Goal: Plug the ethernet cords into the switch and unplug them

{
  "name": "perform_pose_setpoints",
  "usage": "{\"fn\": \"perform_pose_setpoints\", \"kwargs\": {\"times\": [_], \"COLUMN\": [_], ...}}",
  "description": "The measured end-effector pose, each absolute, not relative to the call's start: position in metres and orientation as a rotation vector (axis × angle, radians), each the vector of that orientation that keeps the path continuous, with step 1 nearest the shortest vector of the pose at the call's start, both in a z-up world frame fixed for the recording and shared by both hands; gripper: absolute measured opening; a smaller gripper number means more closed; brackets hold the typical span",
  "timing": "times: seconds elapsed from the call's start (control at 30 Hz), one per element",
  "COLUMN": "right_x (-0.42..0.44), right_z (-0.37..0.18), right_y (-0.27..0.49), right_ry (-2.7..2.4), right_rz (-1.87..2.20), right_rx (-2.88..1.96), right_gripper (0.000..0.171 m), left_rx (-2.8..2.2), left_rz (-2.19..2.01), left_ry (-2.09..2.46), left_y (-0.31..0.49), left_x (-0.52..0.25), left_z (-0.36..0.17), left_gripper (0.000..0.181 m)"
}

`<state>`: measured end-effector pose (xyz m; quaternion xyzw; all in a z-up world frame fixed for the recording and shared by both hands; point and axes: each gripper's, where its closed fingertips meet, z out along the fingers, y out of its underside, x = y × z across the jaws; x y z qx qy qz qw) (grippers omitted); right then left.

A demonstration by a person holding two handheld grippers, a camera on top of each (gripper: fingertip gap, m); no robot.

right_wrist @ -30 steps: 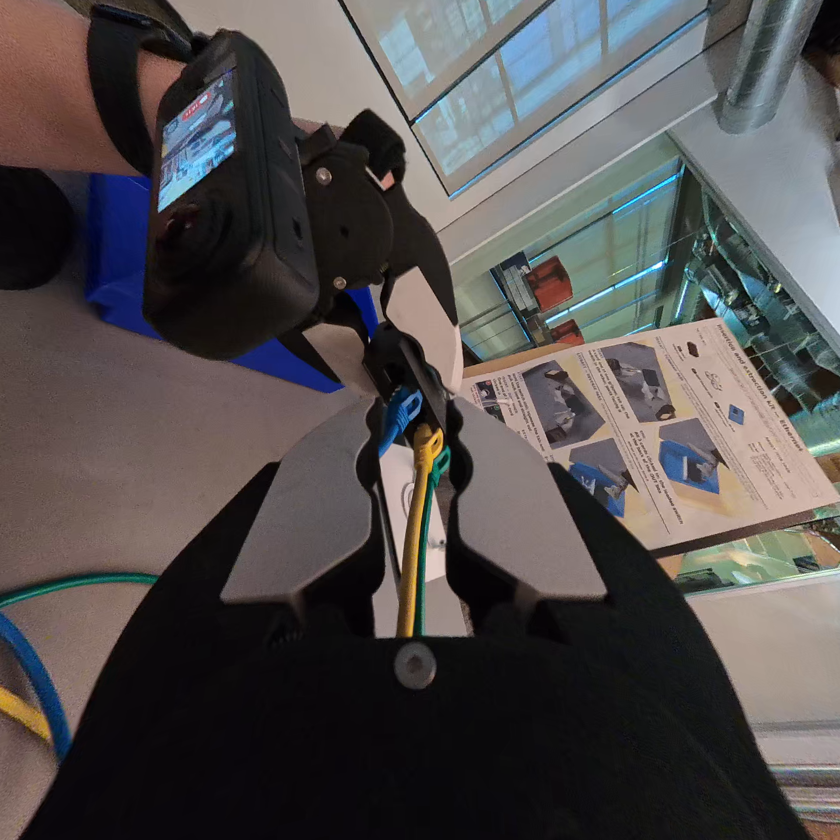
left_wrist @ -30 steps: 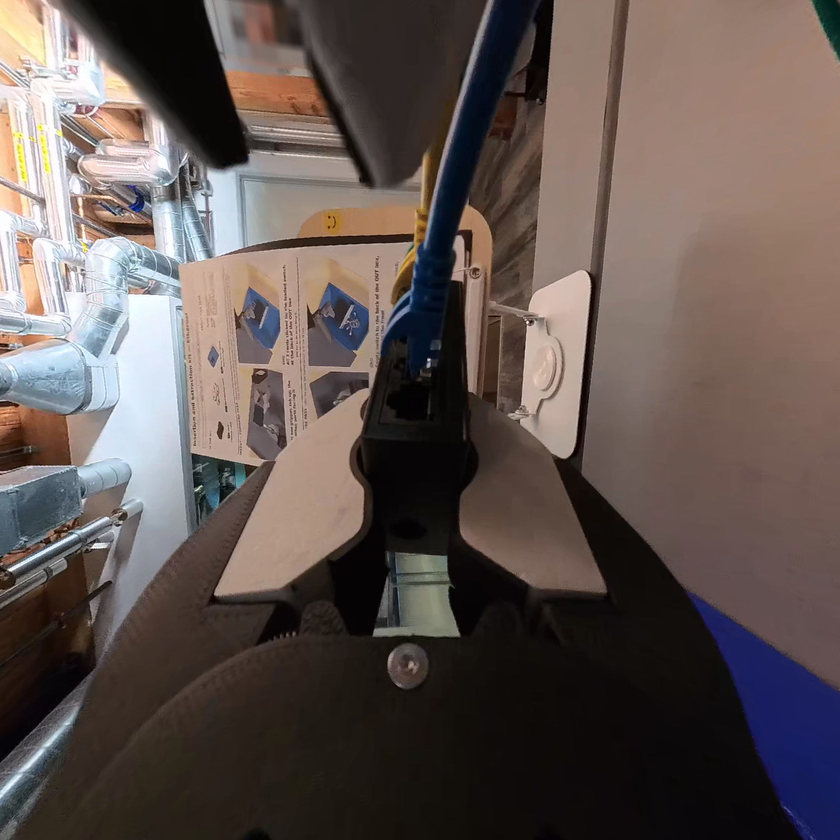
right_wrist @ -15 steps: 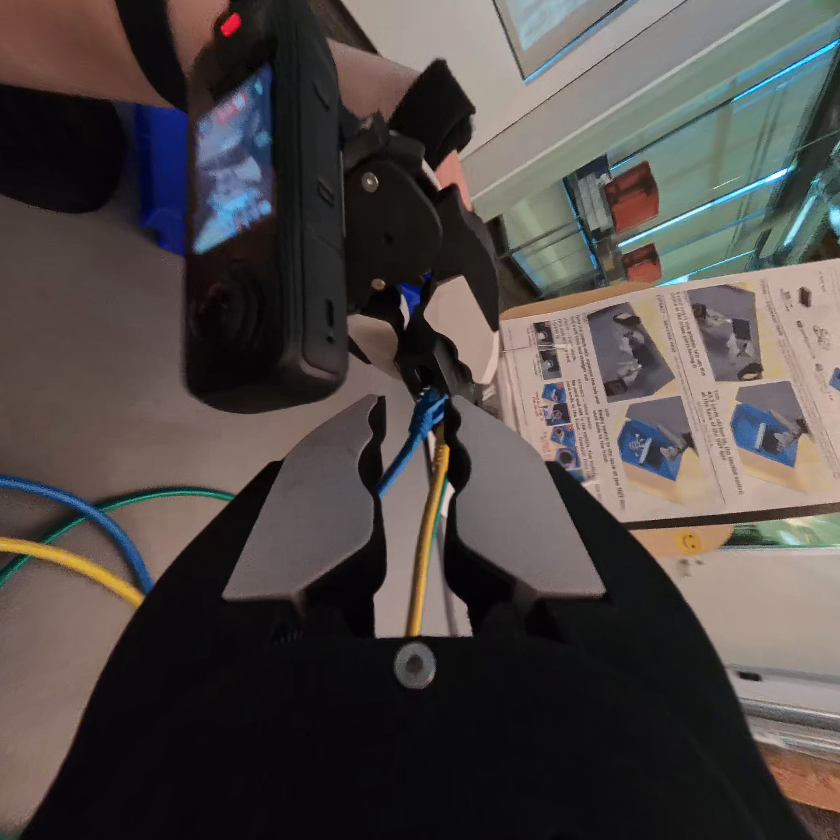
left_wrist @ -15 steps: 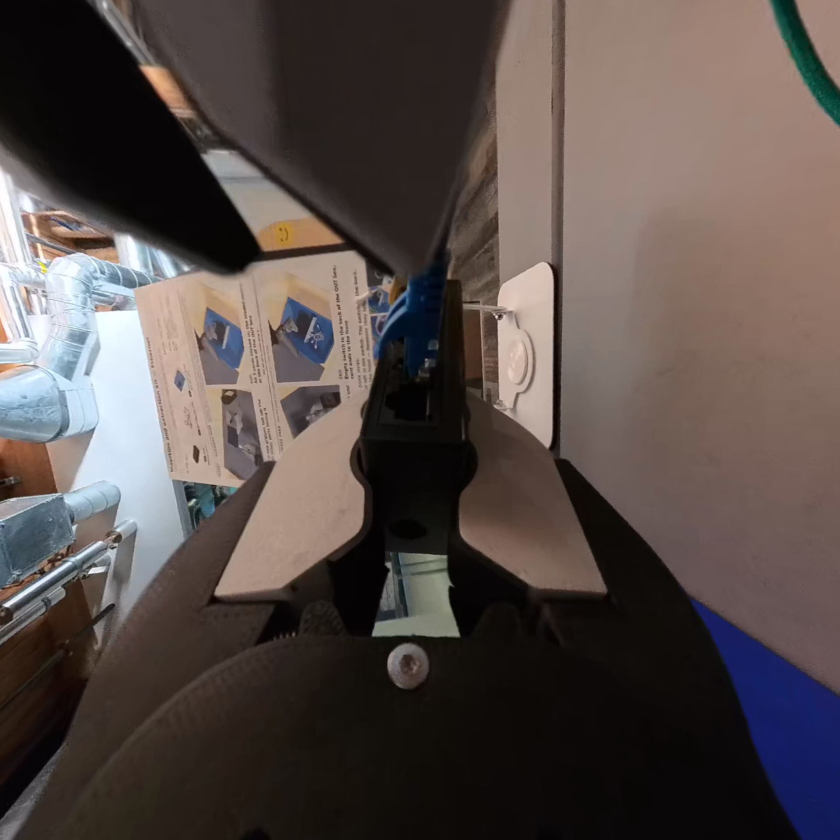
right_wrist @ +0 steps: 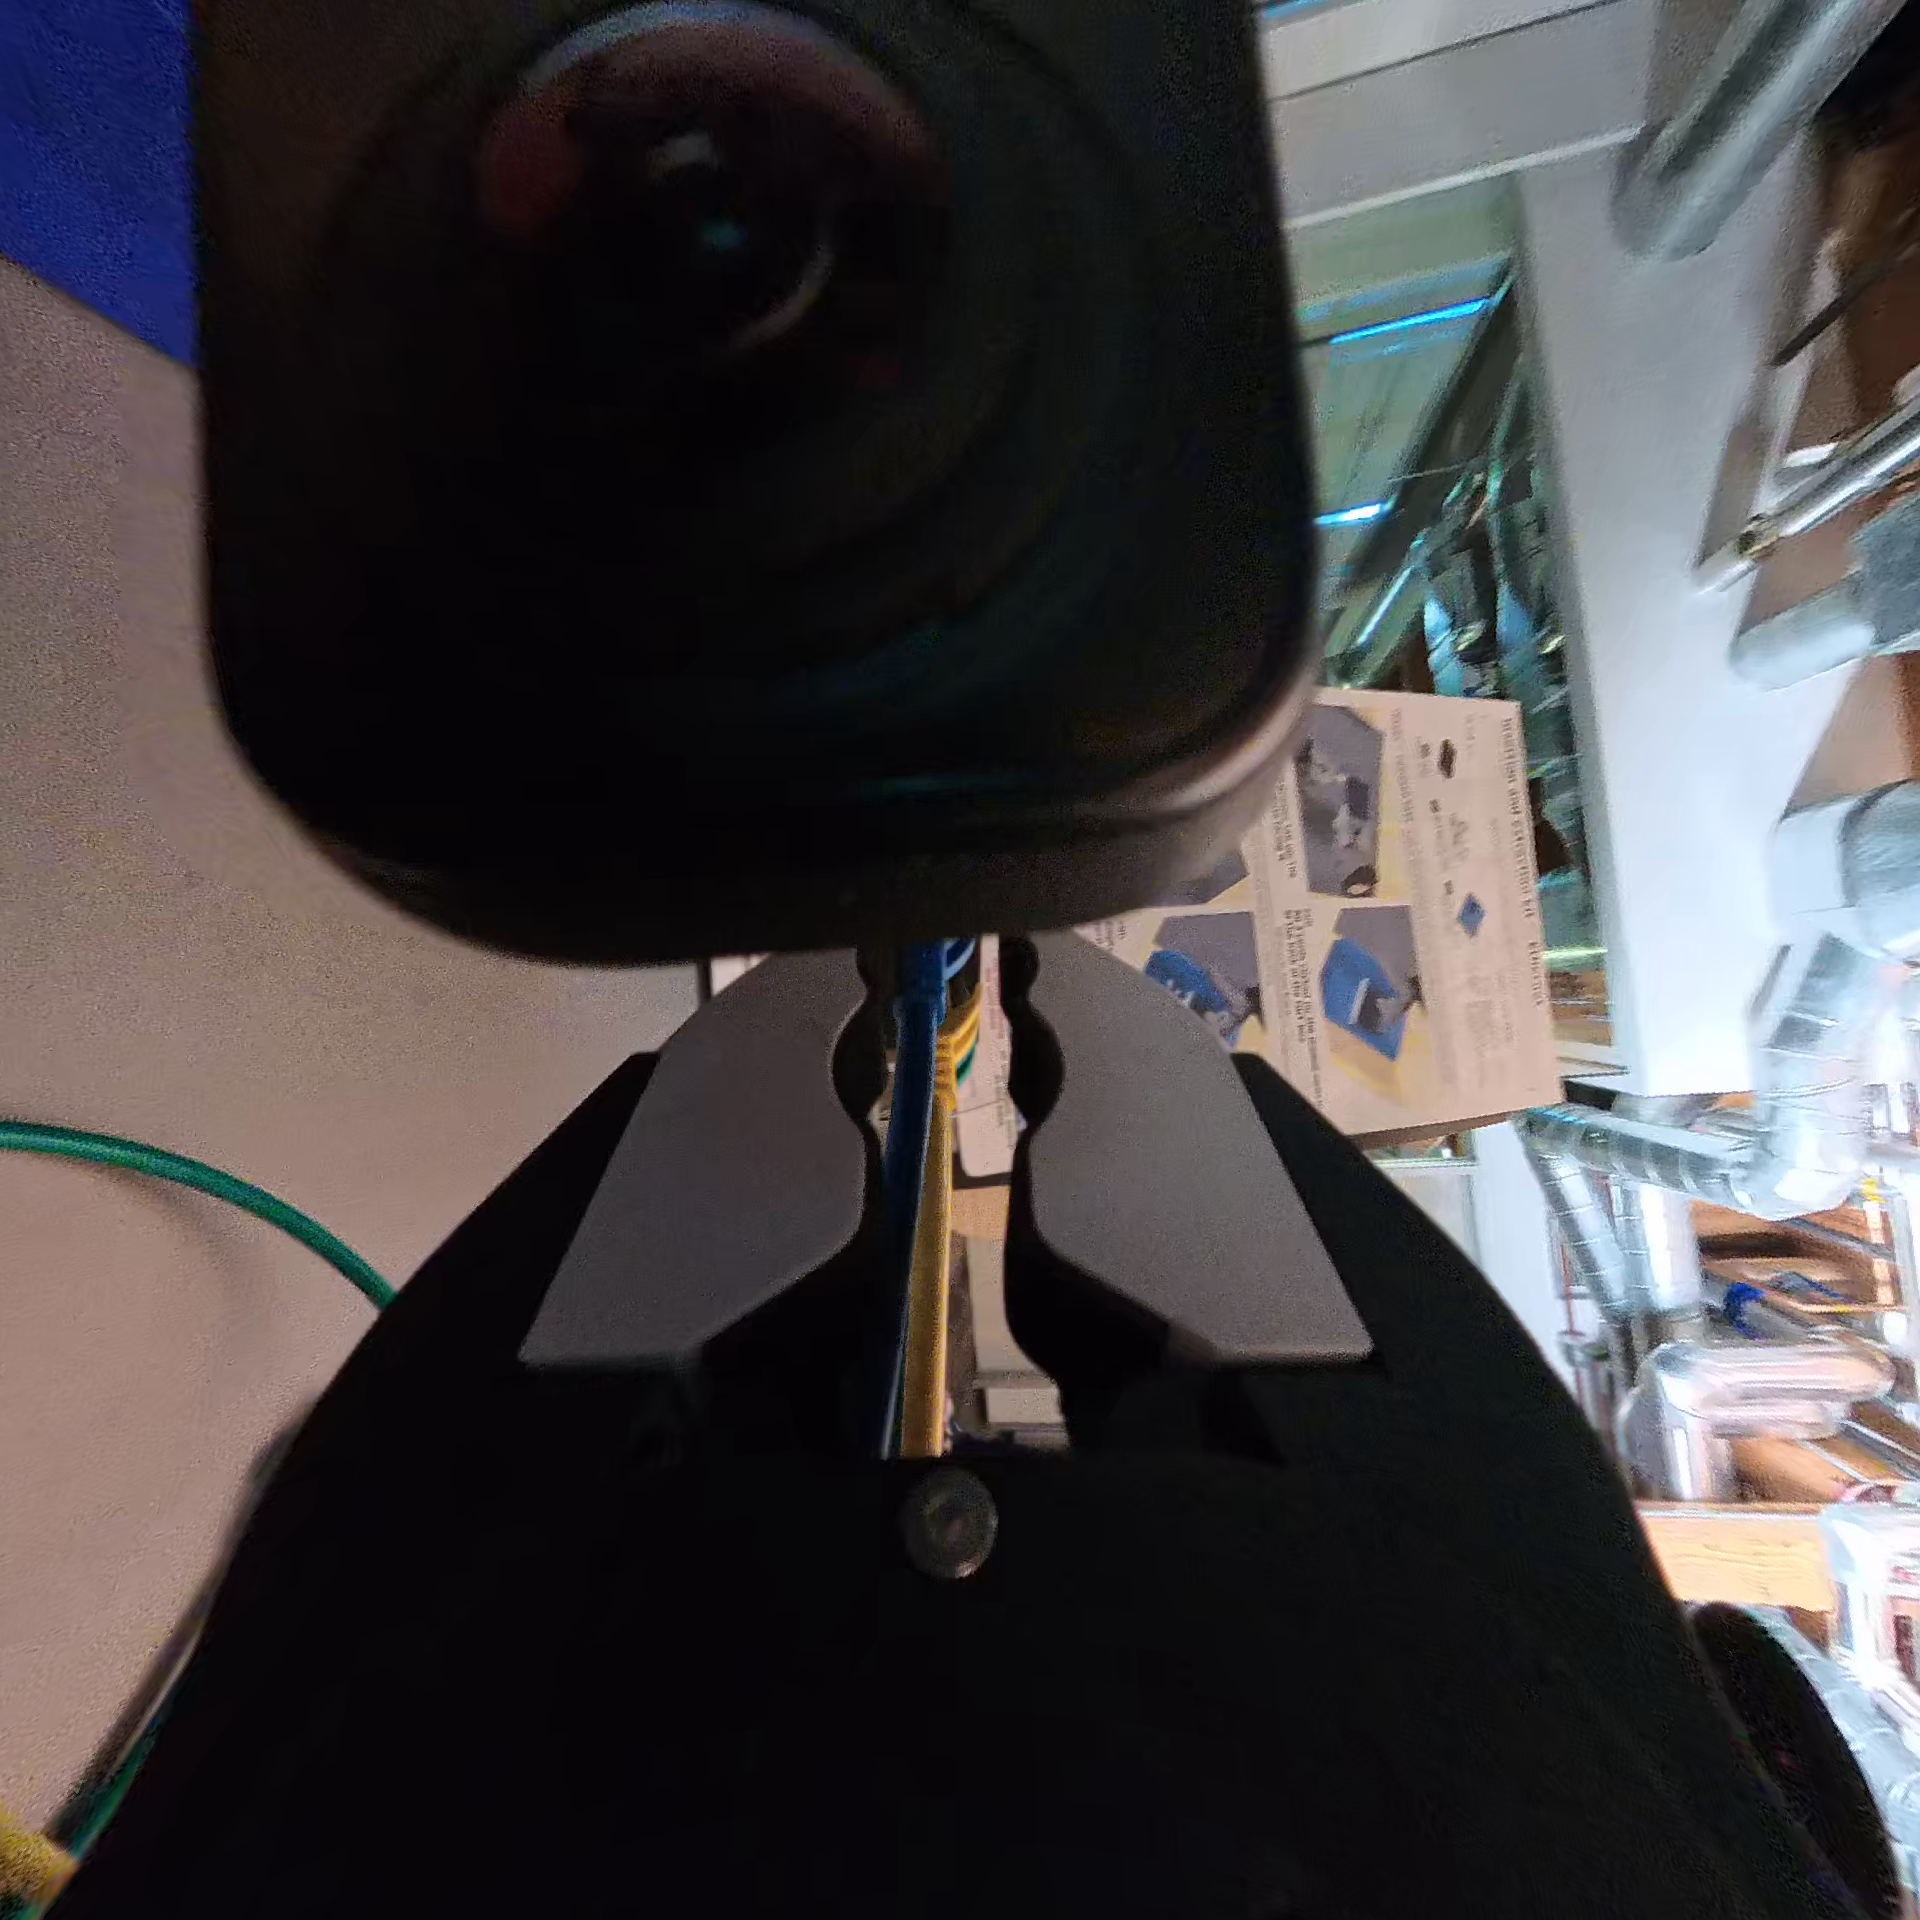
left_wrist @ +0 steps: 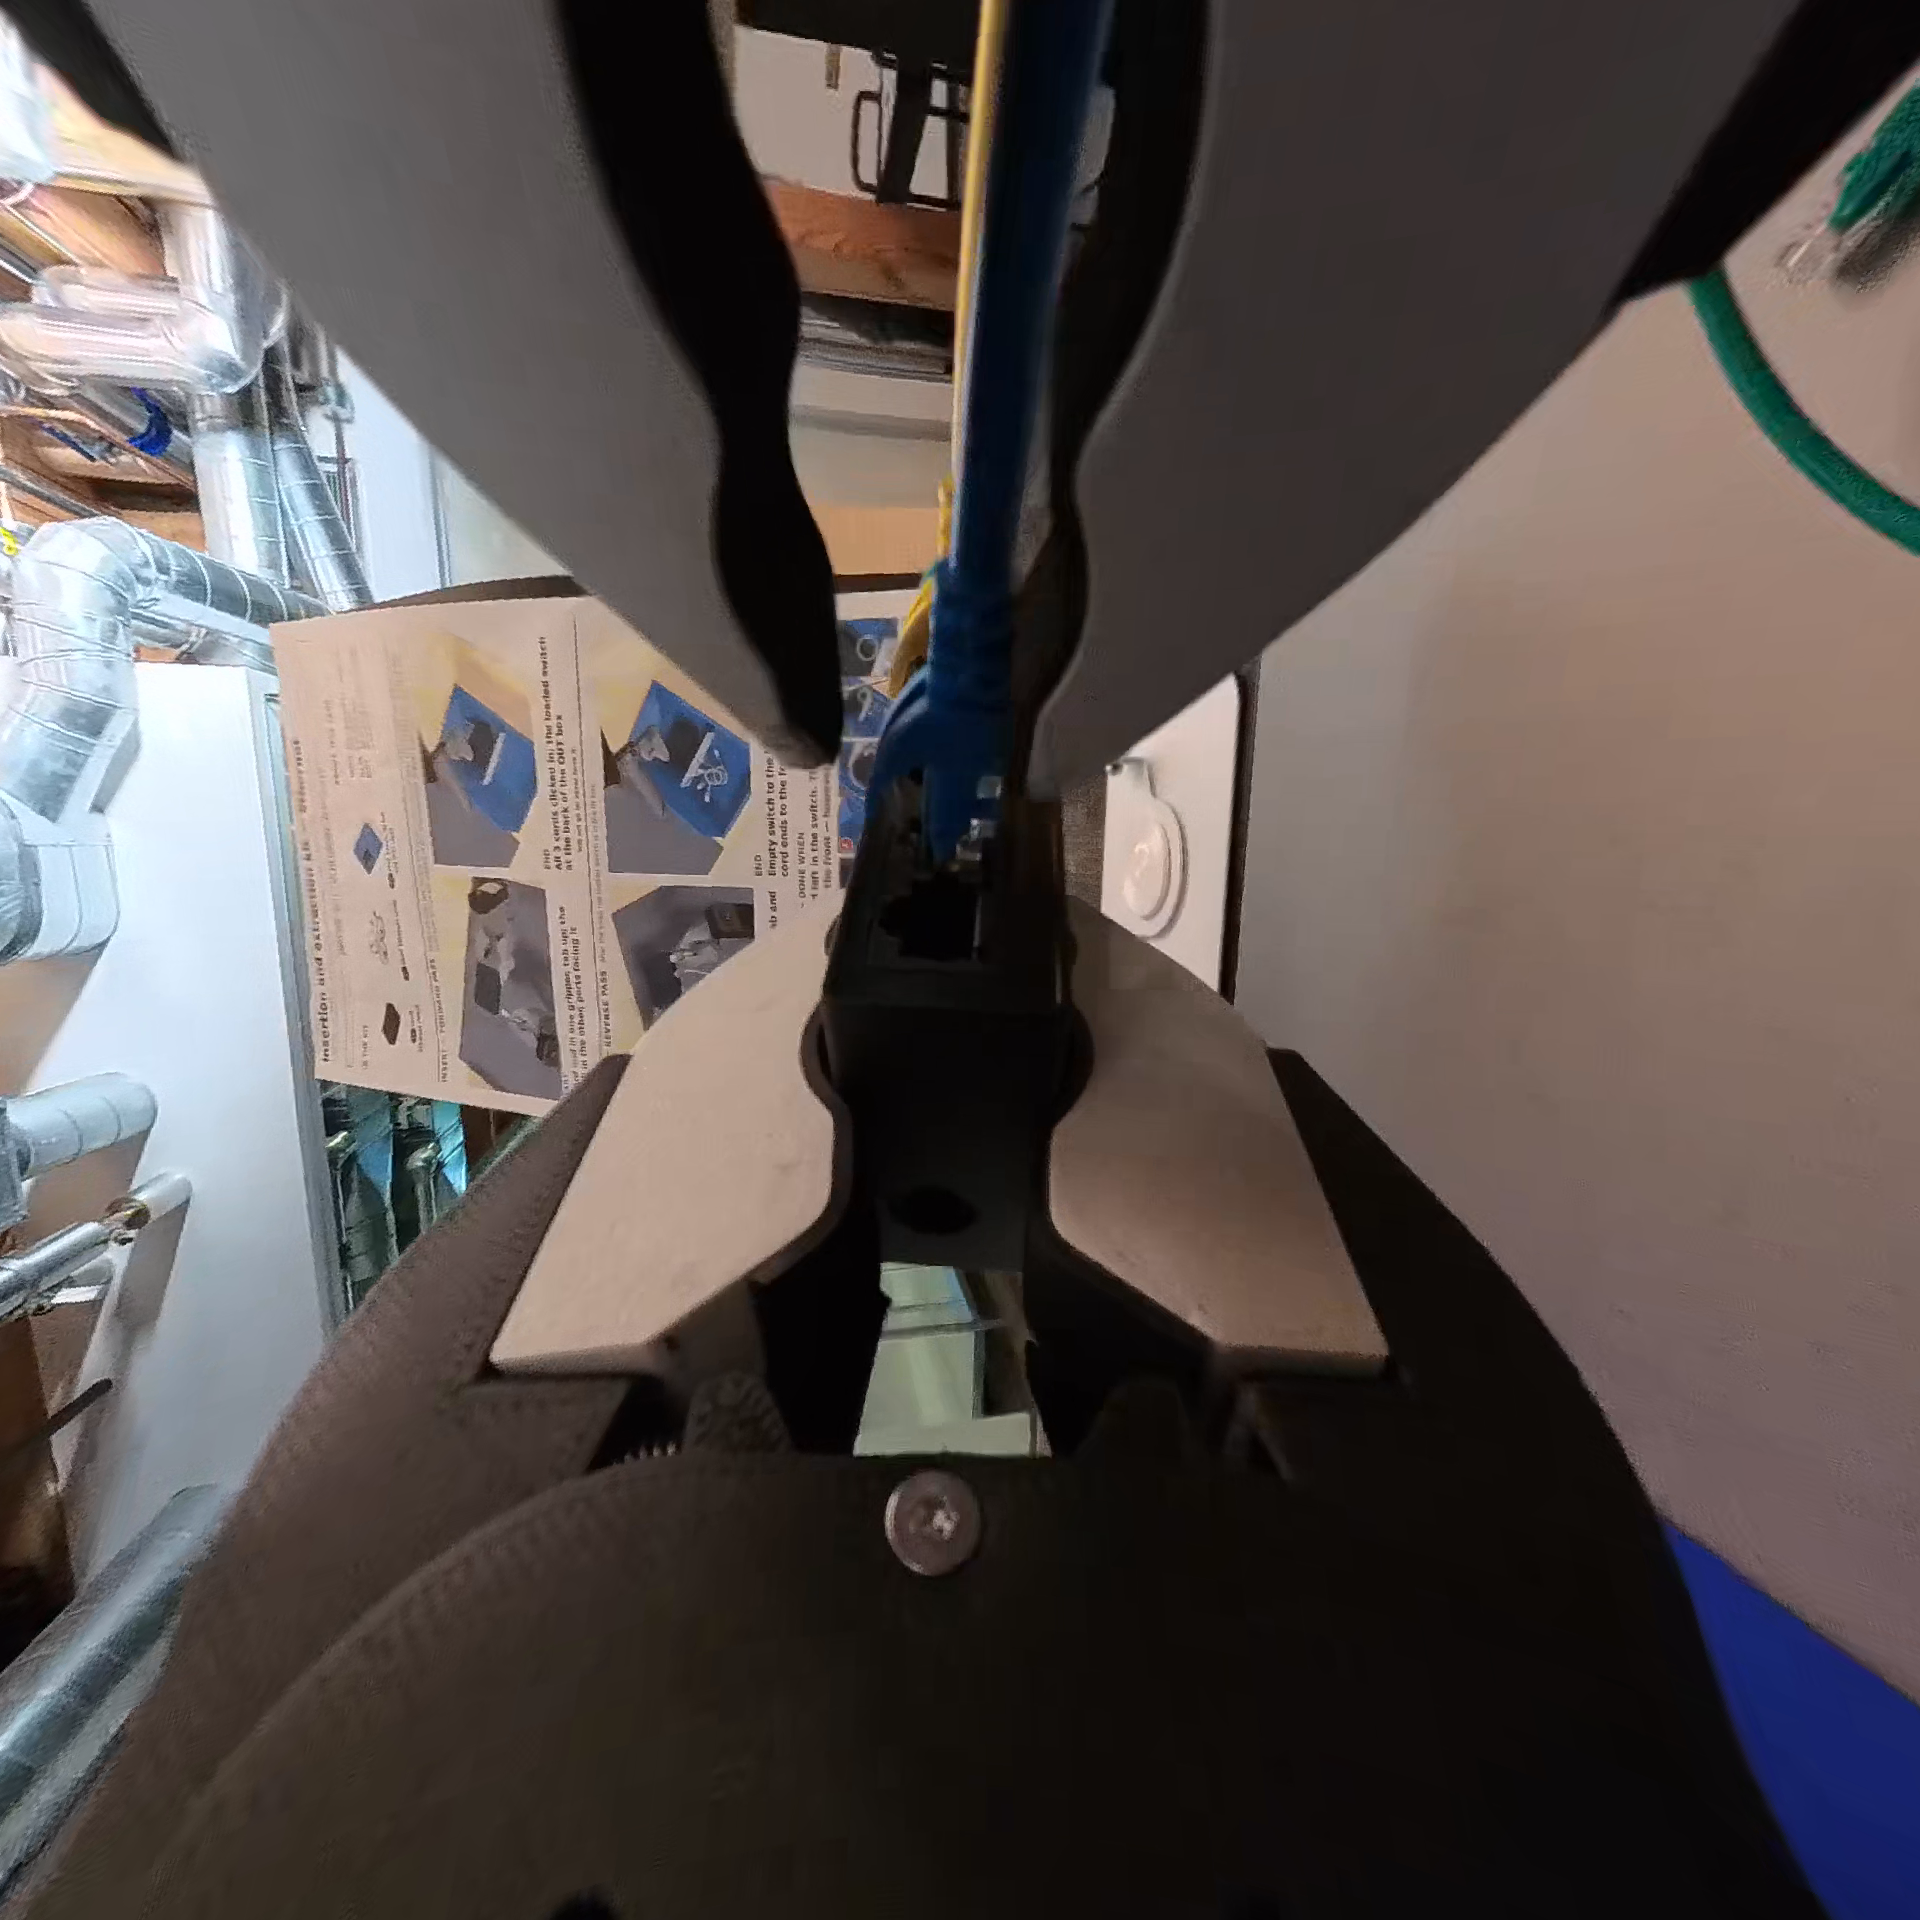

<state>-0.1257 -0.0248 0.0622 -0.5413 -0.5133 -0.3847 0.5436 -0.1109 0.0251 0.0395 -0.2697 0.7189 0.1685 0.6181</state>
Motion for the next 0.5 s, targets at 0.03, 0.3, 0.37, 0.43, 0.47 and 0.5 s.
{"fn": "perform_pose_setpoints", "kwargs": {"times": [0.03, 0.3, 0.37, 0.43, 0.47, 0.5], "right_x": [-0.1269, -0.1306, -0.1307, -0.1314, -0.1314, -0.1312], "right_z": [0.0636, 0.0577, 0.0592, 0.0597, 0.0594, 0.0601], "right_y": [-0.0251, -0.0244, -0.0244, -0.0245, -0.0246, -0.0246], "right_ry": [-1.218, -1.234, -1.223, -1.222, -1.223, -1.216], "right_rz": [-0.926, -0.870, -0.862, -0.858, -0.855, -0.852], "right_rx": [-1.266, -1.265, -1.256, -1.251, -1.253, -1.251], "right_gripper": [0.019, 0.016, 0.016, 0.016, 0.016, 0.016], "left_rx": [-0.613, -0.581, -0.582, -0.578, -0.573, -0.571], "left_rz": [0.393, 0.437, 0.439, 0.445, 0.450, 0.453], "left_ry": [1.648, 1.651, 1.644, 1.643, 1.642, 1.636], "left_y": [0.0251, 0.0260, 0.0259, 0.0258, 0.0259, 0.0257], "left_x": [-0.1117, -0.1112, -0.1119, -0.1126, -0.1125, -0.1124], "left_z": [0.0413, 0.0395, 0.0415, 0.0425, 0.0427, 0.0435], "left_gripper": [0.030, 0.030, 0.030, 0.030, 0.030, 0.030]}}
